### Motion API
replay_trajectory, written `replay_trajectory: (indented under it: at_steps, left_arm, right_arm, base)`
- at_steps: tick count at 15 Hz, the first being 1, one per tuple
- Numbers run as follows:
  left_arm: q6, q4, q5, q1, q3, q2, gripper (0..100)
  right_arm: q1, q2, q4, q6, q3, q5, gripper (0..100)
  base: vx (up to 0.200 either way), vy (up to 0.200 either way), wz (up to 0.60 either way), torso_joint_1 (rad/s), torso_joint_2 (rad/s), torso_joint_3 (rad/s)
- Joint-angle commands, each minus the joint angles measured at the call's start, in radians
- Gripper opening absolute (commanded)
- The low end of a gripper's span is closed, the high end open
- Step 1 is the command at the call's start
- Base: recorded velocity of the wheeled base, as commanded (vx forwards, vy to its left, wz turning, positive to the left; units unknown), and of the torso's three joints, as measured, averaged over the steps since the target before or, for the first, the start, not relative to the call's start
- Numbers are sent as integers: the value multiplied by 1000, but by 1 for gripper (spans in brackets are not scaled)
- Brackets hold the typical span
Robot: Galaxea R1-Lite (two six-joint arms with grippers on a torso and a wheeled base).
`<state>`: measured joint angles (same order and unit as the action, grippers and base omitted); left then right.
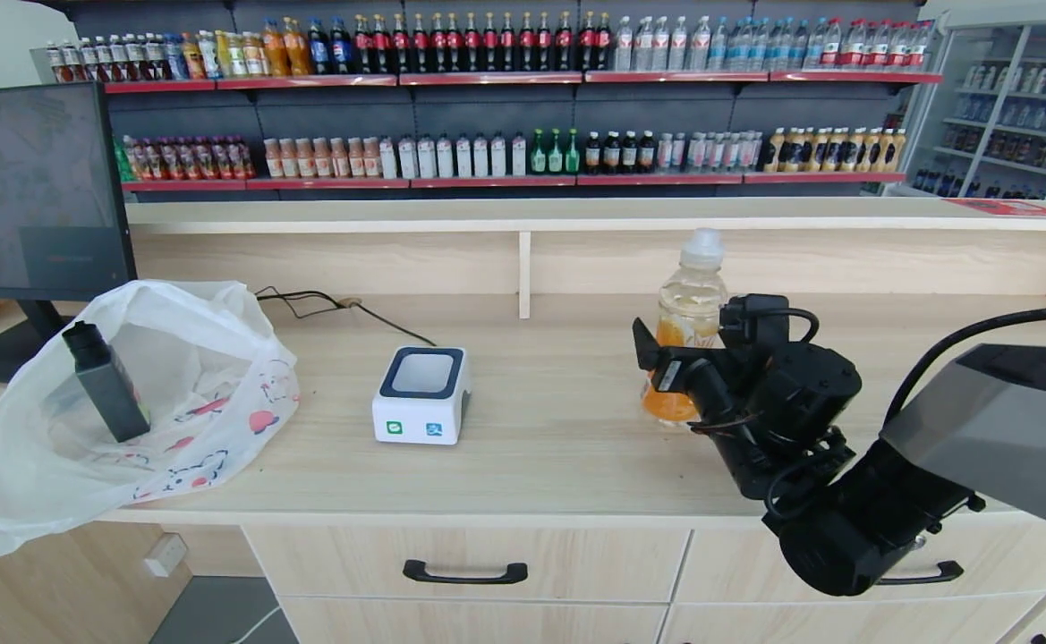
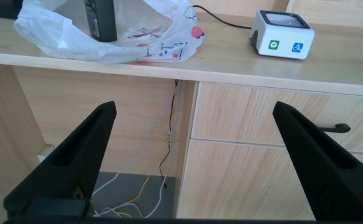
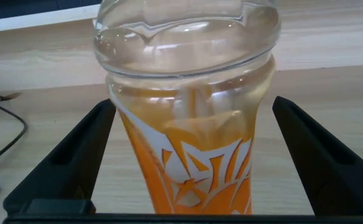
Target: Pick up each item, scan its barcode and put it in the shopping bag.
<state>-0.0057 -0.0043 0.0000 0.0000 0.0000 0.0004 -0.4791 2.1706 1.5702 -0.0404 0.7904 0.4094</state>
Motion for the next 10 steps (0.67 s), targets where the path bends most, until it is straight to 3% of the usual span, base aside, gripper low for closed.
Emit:
replay_trajectory:
  at_steps: [1,10]
  left_arm:
    - [0,0,0,0,0,0,100]
    - [1,0,0,0,0,0,100]
  right_arm:
    - [-1,21,1,5,27,26,100]
    - [1,55,1,5,79,23,100]
  base:
    - [0,0,0,0,0,0]
    - [0,0,0,0,0,0]
